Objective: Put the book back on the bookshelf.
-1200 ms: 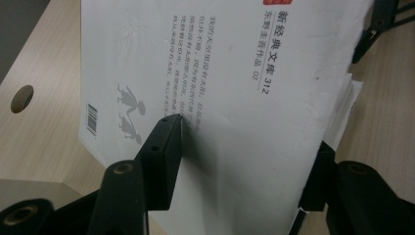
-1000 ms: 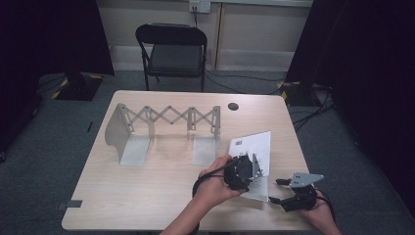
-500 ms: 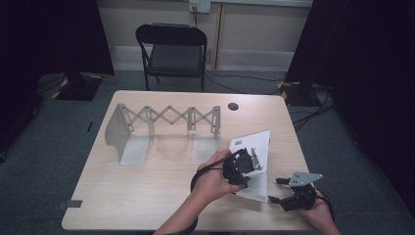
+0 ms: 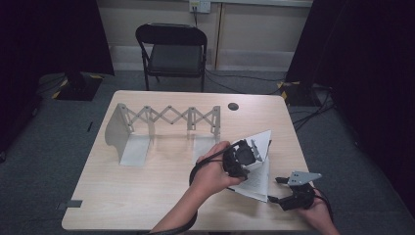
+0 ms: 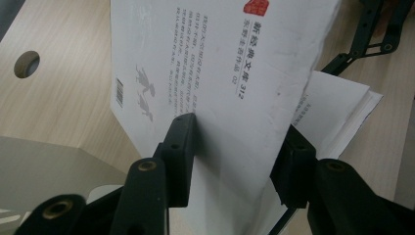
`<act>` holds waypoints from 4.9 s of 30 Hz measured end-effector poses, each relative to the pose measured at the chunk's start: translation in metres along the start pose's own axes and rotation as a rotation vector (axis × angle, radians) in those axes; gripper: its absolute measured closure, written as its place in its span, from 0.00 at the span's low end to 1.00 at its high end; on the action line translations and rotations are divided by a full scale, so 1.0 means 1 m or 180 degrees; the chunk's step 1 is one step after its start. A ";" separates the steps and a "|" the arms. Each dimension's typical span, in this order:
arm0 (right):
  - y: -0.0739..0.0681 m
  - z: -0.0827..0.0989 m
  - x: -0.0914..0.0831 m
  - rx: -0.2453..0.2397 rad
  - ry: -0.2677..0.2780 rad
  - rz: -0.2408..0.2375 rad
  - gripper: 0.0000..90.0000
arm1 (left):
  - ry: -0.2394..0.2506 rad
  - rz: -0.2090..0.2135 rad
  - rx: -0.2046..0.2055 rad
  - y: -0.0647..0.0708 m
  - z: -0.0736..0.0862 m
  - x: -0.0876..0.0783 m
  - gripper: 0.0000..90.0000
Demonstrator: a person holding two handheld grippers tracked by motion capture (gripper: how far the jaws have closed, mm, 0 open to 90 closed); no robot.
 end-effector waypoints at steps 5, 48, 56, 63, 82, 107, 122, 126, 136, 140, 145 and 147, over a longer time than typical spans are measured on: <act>0.001 0.000 0.001 0.0017 -0.0007 0.0022 0.20 | -0.0061 0.0001 0.0007 -0.001 -0.002 -0.002 0.64; -0.018 -0.063 0.003 -0.1450 0.0136 0.0720 0.55 | -0.0115 0.0070 0.0146 0.005 -0.007 -0.008 0.63; -0.006 -0.080 -0.015 -0.1435 0.0089 0.0761 0.75 | 0.0554 0.0223 0.0040 -0.003 -0.011 -0.029 0.50; 0.000 -0.083 -0.025 -0.1409 0.0080 0.0632 0.78 | 0.0626 0.0141 -0.0070 -0.018 0.010 -0.041 0.45; -0.005 -0.092 -0.041 -0.1469 0.0122 0.0248 0.85 | 0.0534 0.0345 -0.0513 -0.019 0.080 -0.005 0.42; -0.013 -0.101 -0.042 -0.1348 0.0216 -0.0186 0.85 | 0.0310 0.0374 -0.0817 -0.024 0.134 0.042 0.35; -0.017 -0.103 -0.044 -0.1289 0.0236 -0.0344 0.85 | 0.0213 0.0476 -0.0745 -0.029 0.121 0.031 0.35; -0.017 -0.103 -0.044 -0.1261 0.0247 -0.0391 0.85 | 0.0174 0.0461 -0.0743 -0.032 0.123 0.031 0.34; -0.019 -0.105 -0.044 -0.1190 0.0282 -0.0532 0.85 | 0.0171 0.0484 -0.0807 -0.033 0.128 0.033 0.32; -0.019 -0.106 -0.043 -0.1131 0.0305 -0.0587 0.85 | 0.0158 0.0474 -0.0790 -0.034 0.130 0.034 0.31; -0.018 -0.107 -0.043 -0.1107 0.0315 -0.0621 0.85 | 0.0161 0.0481 -0.0790 -0.033 0.129 0.032 0.31; -0.018 -0.107 -0.043 -0.1085 0.0314 -0.0637 0.85 | 0.0157 0.0480 -0.0760 -0.034 0.128 0.030 0.31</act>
Point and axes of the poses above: each handheld gripper's, and its own axes: x roughly forward along the jaws, z roughly out of its underside, y roughly to its right, the point moved 9 cm from there along x, roughly forward along the jaws, and after that the axes turned 5 degrees about -x, right-handed, at the moved point
